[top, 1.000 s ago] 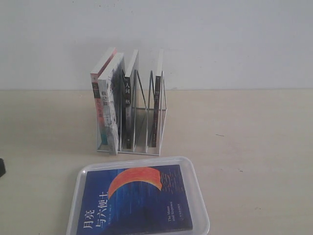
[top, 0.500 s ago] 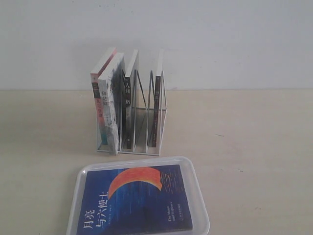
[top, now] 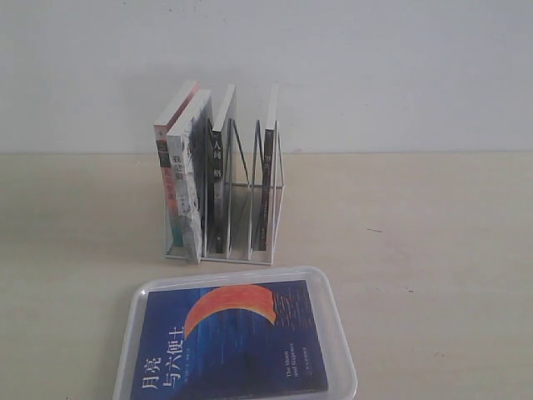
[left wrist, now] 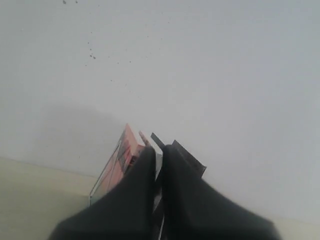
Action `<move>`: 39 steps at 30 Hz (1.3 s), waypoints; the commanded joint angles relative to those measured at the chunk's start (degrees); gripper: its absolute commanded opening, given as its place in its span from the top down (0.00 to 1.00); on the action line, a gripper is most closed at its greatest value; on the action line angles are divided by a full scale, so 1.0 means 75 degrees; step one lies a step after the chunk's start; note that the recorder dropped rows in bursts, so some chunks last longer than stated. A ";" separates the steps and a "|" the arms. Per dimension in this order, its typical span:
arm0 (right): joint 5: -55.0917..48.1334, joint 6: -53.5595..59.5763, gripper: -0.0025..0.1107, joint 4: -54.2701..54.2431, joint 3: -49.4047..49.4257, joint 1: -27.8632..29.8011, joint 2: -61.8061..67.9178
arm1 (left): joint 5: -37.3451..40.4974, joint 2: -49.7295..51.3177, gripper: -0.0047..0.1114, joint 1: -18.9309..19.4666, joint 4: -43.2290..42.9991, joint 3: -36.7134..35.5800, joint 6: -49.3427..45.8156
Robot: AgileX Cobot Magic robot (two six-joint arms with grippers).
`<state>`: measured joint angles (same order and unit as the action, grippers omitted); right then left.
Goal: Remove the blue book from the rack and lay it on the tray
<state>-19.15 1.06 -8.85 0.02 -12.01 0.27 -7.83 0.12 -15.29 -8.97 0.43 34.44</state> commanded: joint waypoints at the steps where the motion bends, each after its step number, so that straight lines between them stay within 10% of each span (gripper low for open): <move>1: 0.0042 0.0021 0.98 0.0047 -0.0003 0.0007 -0.0037 | 0.0563 -0.0016 0.92 0.0035 -0.0083 -0.0057 -0.0190; 9: 0.0042 0.0021 0.98 0.0047 -0.0003 0.0007 -0.0037 | 0.3043 -0.0016 0.92 0.0254 -0.0315 -0.0057 -0.3396; 39: 0.0042 0.0021 0.98 0.0047 -0.0003 0.0007 -0.0037 | 0.3328 -0.0016 0.92 0.0547 -0.0006 -0.0057 -0.3378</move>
<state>-19.15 1.06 -8.85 0.02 -12.01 0.27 16.86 0.12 -11.36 -9.17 0.18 9.33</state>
